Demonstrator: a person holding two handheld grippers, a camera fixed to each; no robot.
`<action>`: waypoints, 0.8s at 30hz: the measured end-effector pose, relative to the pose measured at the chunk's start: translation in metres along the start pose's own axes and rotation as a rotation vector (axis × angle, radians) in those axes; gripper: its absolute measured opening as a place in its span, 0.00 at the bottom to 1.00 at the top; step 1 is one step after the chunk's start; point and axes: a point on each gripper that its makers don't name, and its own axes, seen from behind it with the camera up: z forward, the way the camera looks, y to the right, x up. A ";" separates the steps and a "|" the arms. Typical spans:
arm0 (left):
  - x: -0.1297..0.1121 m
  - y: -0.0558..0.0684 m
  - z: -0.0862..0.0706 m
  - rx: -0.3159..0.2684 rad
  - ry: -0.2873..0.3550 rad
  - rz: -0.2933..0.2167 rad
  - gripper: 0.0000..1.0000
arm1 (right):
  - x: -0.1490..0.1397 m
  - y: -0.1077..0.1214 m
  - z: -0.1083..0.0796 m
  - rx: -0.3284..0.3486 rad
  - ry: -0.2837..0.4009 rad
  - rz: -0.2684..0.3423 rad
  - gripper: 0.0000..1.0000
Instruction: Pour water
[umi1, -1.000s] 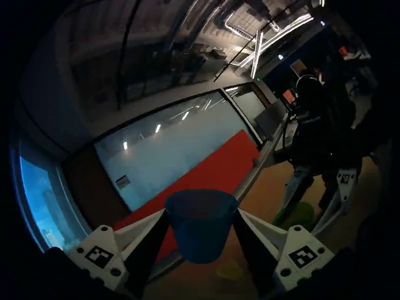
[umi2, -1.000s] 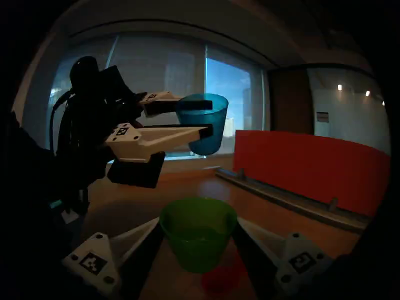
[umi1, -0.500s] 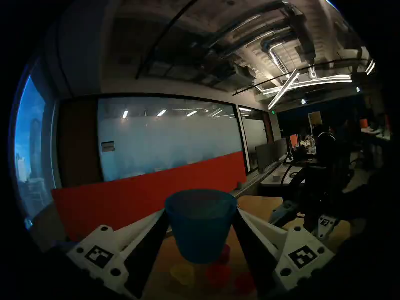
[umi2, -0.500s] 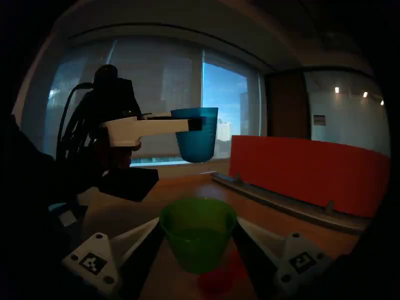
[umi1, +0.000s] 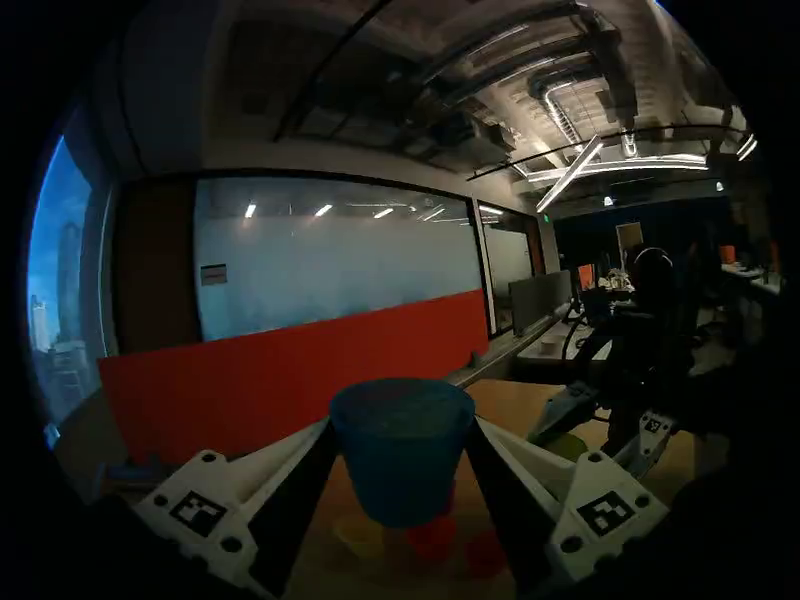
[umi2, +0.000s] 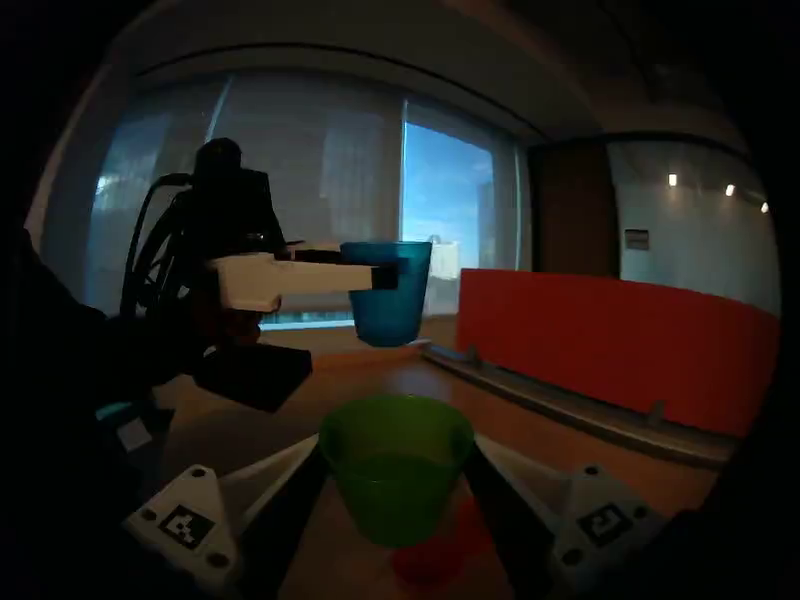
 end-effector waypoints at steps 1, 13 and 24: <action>-0.003 -0.001 -0.001 0.000 -0.005 -0.004 0.85 | 0.000 0.001 -0.001 -0.003 -0.002 0.001 0.90; -0.041 -0.010 -0.008 0.010 -0.059 -0.065 0.85 | -0.008 0.027 -0.026 -0.072 -0.029 0.002 0.90; -0.065 -0.011 -0.014 0.018 -0.089 -0.076 0.85 | -0.011 0.053 -0.055 -0.149 -0.028 0.010 0.90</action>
